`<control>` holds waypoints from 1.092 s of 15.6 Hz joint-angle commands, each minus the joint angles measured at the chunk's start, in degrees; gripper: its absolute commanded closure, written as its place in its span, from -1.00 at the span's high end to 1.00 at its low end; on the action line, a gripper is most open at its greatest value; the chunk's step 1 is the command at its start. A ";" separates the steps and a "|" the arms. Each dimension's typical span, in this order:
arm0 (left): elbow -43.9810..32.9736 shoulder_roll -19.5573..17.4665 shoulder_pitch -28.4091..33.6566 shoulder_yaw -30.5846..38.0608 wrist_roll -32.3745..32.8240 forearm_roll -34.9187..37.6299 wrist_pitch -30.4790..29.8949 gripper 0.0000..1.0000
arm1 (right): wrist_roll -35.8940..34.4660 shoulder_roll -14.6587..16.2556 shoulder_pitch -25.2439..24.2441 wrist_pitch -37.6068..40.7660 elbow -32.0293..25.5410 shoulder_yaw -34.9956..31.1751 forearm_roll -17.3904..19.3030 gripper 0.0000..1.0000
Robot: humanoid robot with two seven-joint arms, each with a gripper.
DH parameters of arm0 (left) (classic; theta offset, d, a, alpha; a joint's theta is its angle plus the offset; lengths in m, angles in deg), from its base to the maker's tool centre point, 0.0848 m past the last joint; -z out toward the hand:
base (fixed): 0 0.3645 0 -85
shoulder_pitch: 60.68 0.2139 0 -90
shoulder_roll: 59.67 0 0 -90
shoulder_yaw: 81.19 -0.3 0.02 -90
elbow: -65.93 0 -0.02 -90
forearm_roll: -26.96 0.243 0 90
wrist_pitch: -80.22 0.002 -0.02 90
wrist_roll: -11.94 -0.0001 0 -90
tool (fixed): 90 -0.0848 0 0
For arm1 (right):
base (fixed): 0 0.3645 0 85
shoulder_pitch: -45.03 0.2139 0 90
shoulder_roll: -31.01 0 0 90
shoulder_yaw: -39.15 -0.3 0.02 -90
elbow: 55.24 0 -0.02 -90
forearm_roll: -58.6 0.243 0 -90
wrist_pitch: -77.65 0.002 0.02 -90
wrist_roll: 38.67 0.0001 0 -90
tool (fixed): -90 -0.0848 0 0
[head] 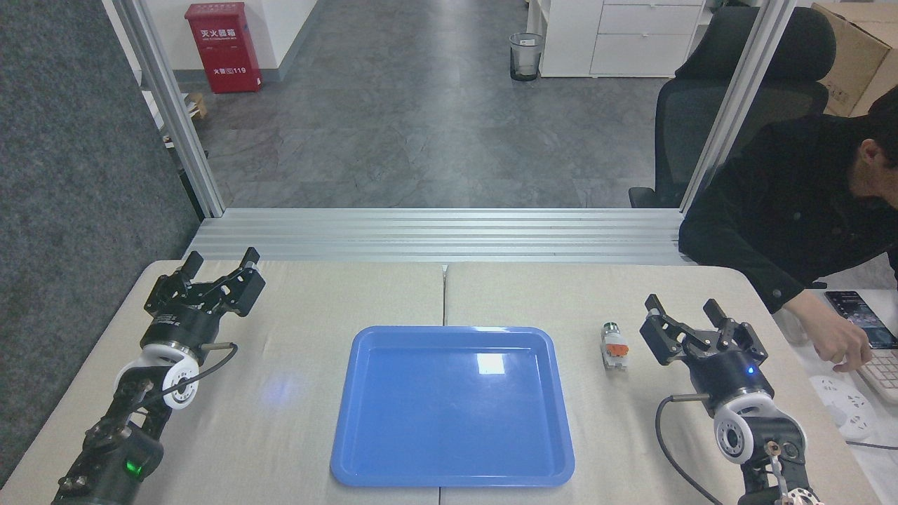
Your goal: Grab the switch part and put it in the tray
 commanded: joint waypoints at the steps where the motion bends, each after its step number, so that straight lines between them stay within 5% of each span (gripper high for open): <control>1: 0.00 0.00 0.00 -0.01 0.04 0.00 0.03 1.00 | 2.26 1.85 1.45 0.07 2.15 0.68 -0.42 0.99; 11: 0.00 0.00 0.00 -0.01 0.04 0.00 0.03 1.00 | -1.25 1.06 8.04 -4.06 19.63 4.20 -4.46 0.98; 17: 0.00 0.00 0.00 -0.01 0.04 0.00 0.03 1.00 | -3.09 0.71 8.93 -5.64 25.27 7.54 -11.93 0.94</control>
